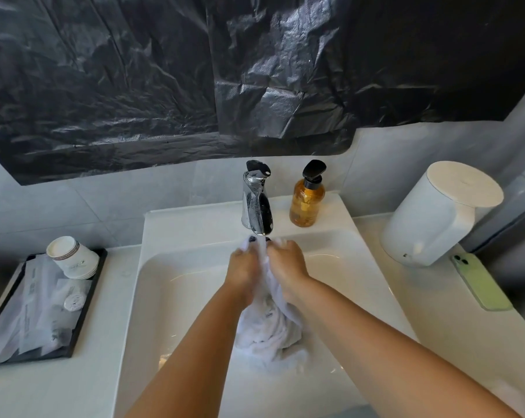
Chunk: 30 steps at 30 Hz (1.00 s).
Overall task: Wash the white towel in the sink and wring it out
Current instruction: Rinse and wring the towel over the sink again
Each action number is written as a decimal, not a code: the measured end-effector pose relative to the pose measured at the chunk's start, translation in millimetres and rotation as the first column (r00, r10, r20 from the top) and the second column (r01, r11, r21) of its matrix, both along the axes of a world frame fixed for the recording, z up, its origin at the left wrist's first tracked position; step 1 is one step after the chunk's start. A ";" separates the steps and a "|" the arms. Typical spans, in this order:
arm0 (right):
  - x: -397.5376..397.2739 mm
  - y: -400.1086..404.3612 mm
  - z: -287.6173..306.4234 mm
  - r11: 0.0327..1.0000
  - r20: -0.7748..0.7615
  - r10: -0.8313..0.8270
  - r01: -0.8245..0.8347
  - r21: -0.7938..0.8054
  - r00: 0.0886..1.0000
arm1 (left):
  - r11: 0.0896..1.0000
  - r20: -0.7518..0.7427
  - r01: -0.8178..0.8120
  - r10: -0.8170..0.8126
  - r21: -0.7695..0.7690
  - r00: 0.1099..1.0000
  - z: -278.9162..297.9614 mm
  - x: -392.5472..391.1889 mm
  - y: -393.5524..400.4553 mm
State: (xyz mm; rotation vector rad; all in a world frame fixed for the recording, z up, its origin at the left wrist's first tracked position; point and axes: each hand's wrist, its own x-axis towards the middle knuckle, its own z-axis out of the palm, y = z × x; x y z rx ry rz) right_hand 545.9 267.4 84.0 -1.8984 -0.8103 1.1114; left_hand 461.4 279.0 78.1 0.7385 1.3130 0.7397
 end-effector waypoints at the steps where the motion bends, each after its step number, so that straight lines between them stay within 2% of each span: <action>1: -3.4 3.4 -0.5 0.998 0.049 0.055 -0.055 0.007 0.997 | 1.000 0.030 -0.018 0.018 0.000 0.999 -0.9 -0.8 -1.7; 3: -2.6 12.8 -7.4 0.993 0.056 0.106 -0.104 -0.049 0.993 | 0.999 0.118 -0.014 0.017 -0.029 0.993 1.6 1.1 -9.3; 5: 1.8 23.0 -18.5 0.992 0.033 0.050 -0.046 -0.115 0.998 | 0.999 0.162 -0.018 0.024 -0.036 0.986 -0.3 4.0 -13.8; 7: -8.3 19.0 -14.9 0.994 0.084 0.030 -0.021 -0.109 0.996 | 0.994 0.087 -0.110 0.112 -0.021 0.990 -2.9 1.6 -9.0; 8: -18.8 10.2 -8.3 0.998 0.114 0.037 -0.030 -0.061 0.993 | 0.991 0.000 -0.137 0.137 0.003 0.991 -4.6 -2.0 -3.6; 10: -39.3 -9.9 1.7 0.995 0.185 0.100 -0.101 -0.004 0.978 | 0.992 -0.136 -0.117 0.121 0.042 0.983 -9.2 -6.4 2.4; 12: -40.2 -15.9 0.4 0.995 0.163 0.102 -0.100 -0.024 0.981 | 0.993 -0.109 -0.120 0.121 0.018 0.987 -13.8 -6.8 -1.3; 15: -15.5 9.2 -11.0 0.992 0.045 0.025 -0.019 -0.128 0.999 | 0.976 0.096 -0.165 0.180 -0.143 0.979 -13.2 6.0 -9.6; 17: -12.0 14.5 -8.6 0.994 0.069 0.006 0.001 -0.112 0.998 | 0.965 0.145 -0.216 0.237 -0.148 0.961 -9.8 9.6 -6.9; 18: -18.2 10.2 -4.4 0.997 0.086 0.009 -0.002 -0.077 0.996 | 0.957 0.125 -0.262 0.278 -0.127 0.953 -10.2 6.0 -1.3; 21: -38.5 -9.6 4.1 0.995 0.180 0.101 -0.104 0.009 0.979 | 0.968 0.025 -0.245 0.247 -0.058 0.969 -15.6 0.4 8.8; 23: -31.6 -4.8 1.9 0.993 0.203 0.115 -0.115 -0.010 0.972 | 0.967 0.090 -0.198 0.214 -0.158 0.973 -17.2 2.2 7.5; 26: -4.0 17.1 -8.6 0.993 0.143 0.076 -0.061 -0.103 0.987 | 0.979 0.186 -0.094 0.128 -0.181 0.974 -28.1 6.1 5.9; 28: -5.0 12.5 -9.6 0.996 0.092 0.022 -0.014 -0.085 0.995 | 0.991 0.131 -0.065 0.080 -0.119 0.988 -22.8 3.7 6.4; 30: -21.7 -3.2 -9.0 0.997 0.116 0.071 -0.068 -0.029 0.991 | 0.985 0.091 -0.119 0.131 -0.122 0.987 -22.3 -1.3 16.3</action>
